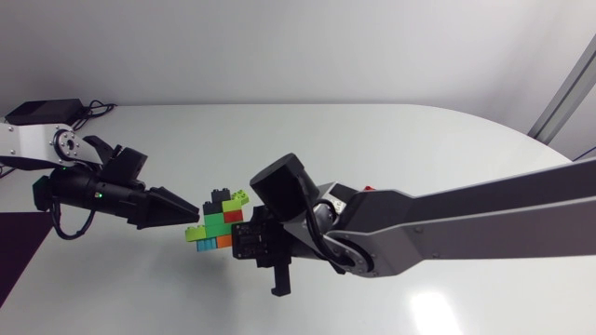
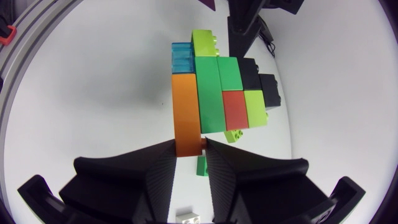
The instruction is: Separate the duplo bricks
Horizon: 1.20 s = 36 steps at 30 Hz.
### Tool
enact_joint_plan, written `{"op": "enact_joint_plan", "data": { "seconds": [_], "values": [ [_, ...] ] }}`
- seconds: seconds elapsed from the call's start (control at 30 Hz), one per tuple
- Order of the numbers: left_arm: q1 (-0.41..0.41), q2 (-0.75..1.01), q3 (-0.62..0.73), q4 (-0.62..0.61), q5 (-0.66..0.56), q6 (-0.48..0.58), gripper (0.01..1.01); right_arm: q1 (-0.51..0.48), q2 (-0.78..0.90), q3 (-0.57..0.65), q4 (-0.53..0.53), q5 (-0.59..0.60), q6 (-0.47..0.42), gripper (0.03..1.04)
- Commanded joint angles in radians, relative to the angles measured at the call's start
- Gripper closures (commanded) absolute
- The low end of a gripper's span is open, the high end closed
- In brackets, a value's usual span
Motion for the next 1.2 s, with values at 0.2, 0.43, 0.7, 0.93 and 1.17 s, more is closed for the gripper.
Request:
{"op": "enact_joint_plan", "data": {
  "seconds": [0.2, 0.43, 0.7, 0.93, 1.17],
  "values": [
    [-0.018, 0.055, 0.051, -0.076, 0.041, 0.077, 0.143, 0.034, -0.042, -0.035, 0.073, 0.03, 0.032, 0.81],
    [-0.036, 0.068, 0.096, -0.147, 0.055, 0.121, 0.182, 0.057, -0.053, -0.032, 0.075, 0.039, 0.043, 0.81],
    [-0.068, 0.098, 0.103, -0.162, 0.065, 0.129, 0.562, 0.06, -0.059, -0.041, 0.101, 0.051, 0.047, 0.81],
    [-0.076, 0.112, 0.119, -0.222, 0.081, 0.177, 0.73, 0.069, -0.062, -0.052, 0.127, 0.058, 0.047, 0.81],
    [-0.067, 0.055, 0.105, -0.213, 0.082, 0.186, 0.77, 0.074, -0.071, -0.083, 0.18, 0.067, 0.044, 0.79]
  ]
}}
